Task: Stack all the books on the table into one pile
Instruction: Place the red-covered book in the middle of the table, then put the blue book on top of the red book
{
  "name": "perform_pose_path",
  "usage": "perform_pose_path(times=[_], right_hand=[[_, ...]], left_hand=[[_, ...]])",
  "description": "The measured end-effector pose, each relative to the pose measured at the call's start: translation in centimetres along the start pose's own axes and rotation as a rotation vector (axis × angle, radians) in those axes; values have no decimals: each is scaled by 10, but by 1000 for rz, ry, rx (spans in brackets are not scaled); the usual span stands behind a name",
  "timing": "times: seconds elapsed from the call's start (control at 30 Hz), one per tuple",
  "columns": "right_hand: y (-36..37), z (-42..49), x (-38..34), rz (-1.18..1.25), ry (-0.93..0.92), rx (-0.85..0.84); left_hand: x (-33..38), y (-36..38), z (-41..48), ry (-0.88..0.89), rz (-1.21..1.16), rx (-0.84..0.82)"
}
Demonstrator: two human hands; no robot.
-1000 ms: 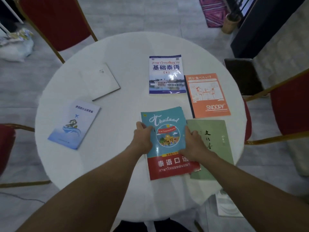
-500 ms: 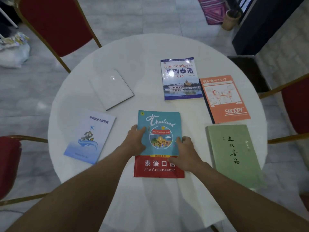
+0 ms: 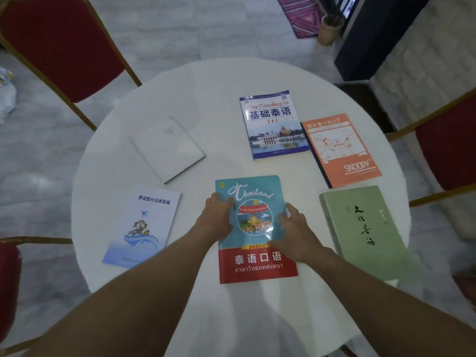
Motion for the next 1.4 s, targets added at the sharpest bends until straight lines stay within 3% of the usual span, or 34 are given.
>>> perform_pose_path(times=[0.17, 0.57, 0.73, 0.87, 0.97, 1.17, 1.4], right_hand=[[-33, 21, 18, 66, 42, 83], [-111, 129, 71, 49, 78, 212], [-118, 170, 86, 69, 104, 184], [-108, 188, 89, -51, 122, 136], [-106, 191, 89, -99, 133, 188], [-106, 193, 88, -14, 142, 200], [-108, 184, 94, 317, 194, 177]], left_hand=[[27, -22, 31, 55, -14, 14], [77, -50, 127, -1, -103, 30], [80, -42, 164, -67, -159, 19], [79, -39, 180, -110, -165, 92], [84, -37, 190, -131, -403, 142], [74, -41, 198, -349, -755, 285], [92, -50, 195, -303, -877, 250]])
Point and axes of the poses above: each hand's wrist, its own z-axis towards the middle knuckle, its own y-axis out of the palm, x = y × z, the point moved 9 cm from there along z, towards the middle knuckle, and after that the axes turned 12 degrees about -z, right-handed, at the moved point
